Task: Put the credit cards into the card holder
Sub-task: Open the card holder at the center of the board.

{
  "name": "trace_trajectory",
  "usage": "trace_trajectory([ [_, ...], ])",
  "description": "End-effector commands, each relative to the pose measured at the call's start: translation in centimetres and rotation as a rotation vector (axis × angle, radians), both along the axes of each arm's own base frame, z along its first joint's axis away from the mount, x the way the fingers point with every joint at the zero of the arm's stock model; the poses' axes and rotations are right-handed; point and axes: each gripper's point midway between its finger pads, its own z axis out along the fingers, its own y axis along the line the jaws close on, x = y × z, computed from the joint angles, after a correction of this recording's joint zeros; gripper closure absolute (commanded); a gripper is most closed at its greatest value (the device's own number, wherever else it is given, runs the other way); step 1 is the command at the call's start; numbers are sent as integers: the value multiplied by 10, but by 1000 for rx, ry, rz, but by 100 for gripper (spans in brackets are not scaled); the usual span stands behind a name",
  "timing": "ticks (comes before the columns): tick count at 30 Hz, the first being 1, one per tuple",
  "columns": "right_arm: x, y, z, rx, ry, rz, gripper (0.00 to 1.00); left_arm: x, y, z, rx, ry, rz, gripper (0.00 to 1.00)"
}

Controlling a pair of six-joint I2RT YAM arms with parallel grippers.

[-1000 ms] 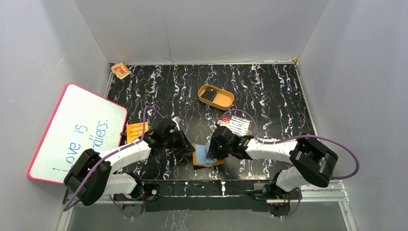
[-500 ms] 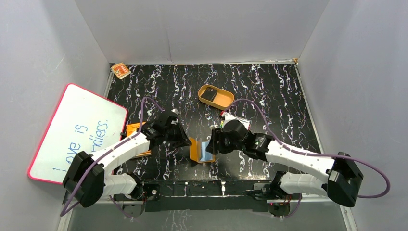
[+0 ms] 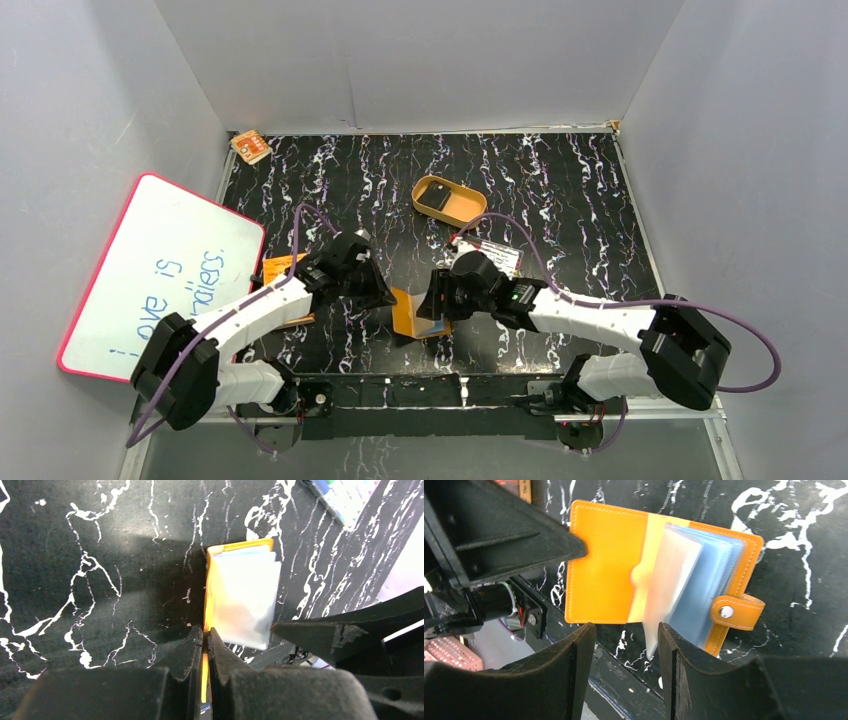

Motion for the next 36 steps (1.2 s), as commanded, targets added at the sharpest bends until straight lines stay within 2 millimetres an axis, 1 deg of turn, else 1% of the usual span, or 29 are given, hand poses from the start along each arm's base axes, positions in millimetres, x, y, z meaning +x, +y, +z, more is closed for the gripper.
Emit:
trace_trajectory([
  [1, 16, -3, 4, 48, 1, -86, 45, -7, 5, -14, 18, 30, 2, 100],
  [2, 16, -6, 3, 42, 9, -93, 45, -7, 5, -15, 19, 31, 2, 100],
  [3, 21, -11, 1, 31, -4, -123, 46, -7, 5, -16, 21, 32, 2, 100],
  [7, 27, -27, 1, 8, -27, -192, 47, -6, 6, -19, 34, 31, -1, 100],
  [9, 28, -36, -1, -13, -28, -210, 47, -6, 6, -20, 40, 30, -5, 100],
  [12, 27, -43, -5, -27, -23, -213, 46, -6, 7, -22, 46, 34, -6, 100],
  [16, 24, -44, -9, -36, -9, -197, 46, -6, 6, -23, 42, 36, -3, 100],
  [20, 23, -41, -12, -36, -1, -176, 47, -6, 6, -23, 41, 36, -4, 100],
  [31, 19, -37, -23, -62, 29, -142, 60, -7, 6, -27, 40, 46, -1, 100],
  [36, 18, -39, -31, -85, 43, -143, 64, -8, 6, -29, 41, 49, -2, 100],
])
